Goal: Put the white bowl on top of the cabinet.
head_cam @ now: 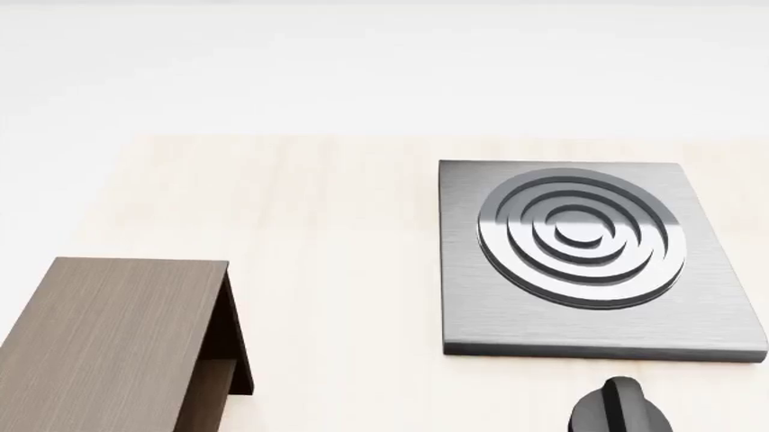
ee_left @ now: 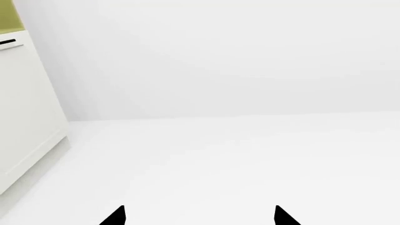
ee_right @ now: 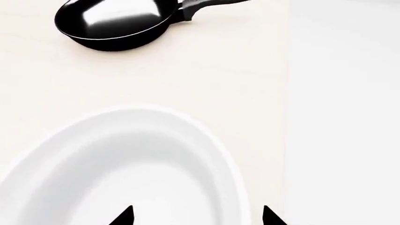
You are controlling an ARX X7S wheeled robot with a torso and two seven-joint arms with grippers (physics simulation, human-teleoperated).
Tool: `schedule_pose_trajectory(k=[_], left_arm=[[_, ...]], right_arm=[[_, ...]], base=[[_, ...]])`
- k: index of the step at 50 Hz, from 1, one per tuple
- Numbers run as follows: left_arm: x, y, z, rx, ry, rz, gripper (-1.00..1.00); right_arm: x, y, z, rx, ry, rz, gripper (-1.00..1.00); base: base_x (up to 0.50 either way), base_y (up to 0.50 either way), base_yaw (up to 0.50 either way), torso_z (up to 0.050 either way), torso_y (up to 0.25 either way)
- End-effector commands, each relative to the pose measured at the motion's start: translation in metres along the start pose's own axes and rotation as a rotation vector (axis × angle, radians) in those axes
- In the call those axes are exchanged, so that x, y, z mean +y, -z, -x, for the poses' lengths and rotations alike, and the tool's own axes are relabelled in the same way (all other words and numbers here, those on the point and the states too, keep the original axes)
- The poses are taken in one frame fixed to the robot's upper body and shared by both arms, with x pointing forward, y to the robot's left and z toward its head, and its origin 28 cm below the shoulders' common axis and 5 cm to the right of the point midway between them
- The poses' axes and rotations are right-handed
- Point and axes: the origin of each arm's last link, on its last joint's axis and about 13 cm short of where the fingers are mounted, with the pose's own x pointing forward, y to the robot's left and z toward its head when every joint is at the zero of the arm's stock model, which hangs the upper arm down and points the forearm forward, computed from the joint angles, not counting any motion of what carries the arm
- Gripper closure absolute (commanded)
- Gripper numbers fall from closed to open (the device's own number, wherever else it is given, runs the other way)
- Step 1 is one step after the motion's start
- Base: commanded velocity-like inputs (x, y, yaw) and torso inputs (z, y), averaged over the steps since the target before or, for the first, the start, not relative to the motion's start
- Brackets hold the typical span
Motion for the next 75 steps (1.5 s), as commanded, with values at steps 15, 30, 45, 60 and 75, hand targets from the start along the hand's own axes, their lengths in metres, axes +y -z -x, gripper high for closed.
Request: schedule_pose_trajectory(k=[15, 30, 45, 60, 75], left_arm=[[0.000, 0.000, 0.000, 0.002, 0.001, 0.001, -1.00], [0.000, 0.000, 0.000, 0.001, 0.001, 0.001, -1.00], [0.000, 0.000, 0.000, 0.000, 0.001, 0.001, -1.00], [0.000, 0.000, 0.000, 0.001, 0.002, 0.000, -1.00], [-0.001, 0.000, 0.000, 0.002, 0.003, -0.001, -1.00]], right_arm=[[-0.010, 0.030, -0.035, 0.135, 0.151, 0.065, -1.00], [-0.012, 0.042, -0.047, 0.189, 0.224, 0.070, -1.00], [-0.014, 0.054, -0.057, 0.249, 0.257, 0.071, -1.00], [-0.012, 0.055, -0.057, 0.249, 0.239, 0.079, 1.00], [-0.011, 0.053, -0.053, 0.246, 0.213, 0.065, 1.00]], base=[[0.00, 0.00, 0.00, -0.001, 0.000], [0.00, 0.00, 0.00, -0.002, 0.000], [0.00, 0.00, 0.00, -0.001, 0.000], [0.00, 0.00, 0.00, -0.002, 0.000], [0.00, 0.00, 0.00, -0.002, 0.000]])
